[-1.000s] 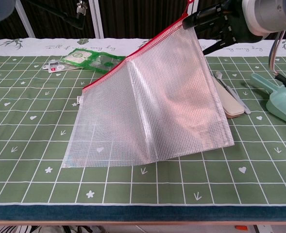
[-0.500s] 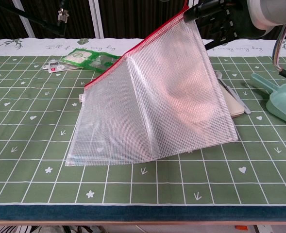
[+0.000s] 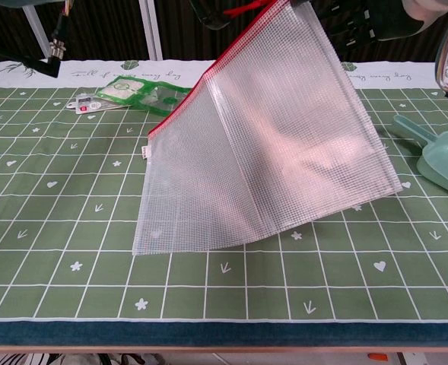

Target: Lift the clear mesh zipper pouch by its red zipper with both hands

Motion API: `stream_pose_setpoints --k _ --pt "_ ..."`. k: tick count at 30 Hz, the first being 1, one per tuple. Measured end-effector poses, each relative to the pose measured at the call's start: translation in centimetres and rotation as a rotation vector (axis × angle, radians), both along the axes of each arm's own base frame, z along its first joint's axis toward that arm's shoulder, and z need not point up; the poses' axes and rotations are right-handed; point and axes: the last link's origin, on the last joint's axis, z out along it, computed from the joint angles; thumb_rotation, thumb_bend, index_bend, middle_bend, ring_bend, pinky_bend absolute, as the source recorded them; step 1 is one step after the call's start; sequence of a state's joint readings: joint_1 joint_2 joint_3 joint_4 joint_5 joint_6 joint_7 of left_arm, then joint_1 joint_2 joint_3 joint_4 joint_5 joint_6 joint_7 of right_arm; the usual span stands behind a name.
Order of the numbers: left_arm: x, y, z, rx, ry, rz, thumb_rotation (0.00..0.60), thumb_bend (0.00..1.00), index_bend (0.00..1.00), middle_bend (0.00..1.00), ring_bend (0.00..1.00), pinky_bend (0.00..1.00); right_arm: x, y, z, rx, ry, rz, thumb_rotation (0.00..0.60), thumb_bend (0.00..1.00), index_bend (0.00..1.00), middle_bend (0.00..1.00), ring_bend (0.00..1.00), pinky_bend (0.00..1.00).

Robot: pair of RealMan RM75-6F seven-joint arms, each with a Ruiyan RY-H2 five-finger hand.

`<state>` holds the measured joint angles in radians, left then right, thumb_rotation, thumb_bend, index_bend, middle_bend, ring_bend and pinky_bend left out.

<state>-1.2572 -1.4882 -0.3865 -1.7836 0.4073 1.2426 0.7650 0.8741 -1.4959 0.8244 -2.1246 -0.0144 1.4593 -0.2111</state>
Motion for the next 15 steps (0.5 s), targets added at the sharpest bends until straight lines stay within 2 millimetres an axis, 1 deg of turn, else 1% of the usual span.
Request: stream_pose_setpoints --k 10,15 --pt "-1.8 0.5 0.4 0.011 0.011 0.025 0.600 0.39 0.59 0.08 0.00 0.00 0.1 -0.7 1.5 -0.040 -0.022 -0.018 0.600 0.55 0.64 0.19 0.06 0.26" --pt "-3.0 1.0 1.3 0.034 0.021 0.045 0.600 0.39 0.60 0.08 0.00 0.00 -0.5 -1.4 2.5 -0.073 -0.007 -0.036 0.600 0.55 0.64 0.19 0.06 0.26"
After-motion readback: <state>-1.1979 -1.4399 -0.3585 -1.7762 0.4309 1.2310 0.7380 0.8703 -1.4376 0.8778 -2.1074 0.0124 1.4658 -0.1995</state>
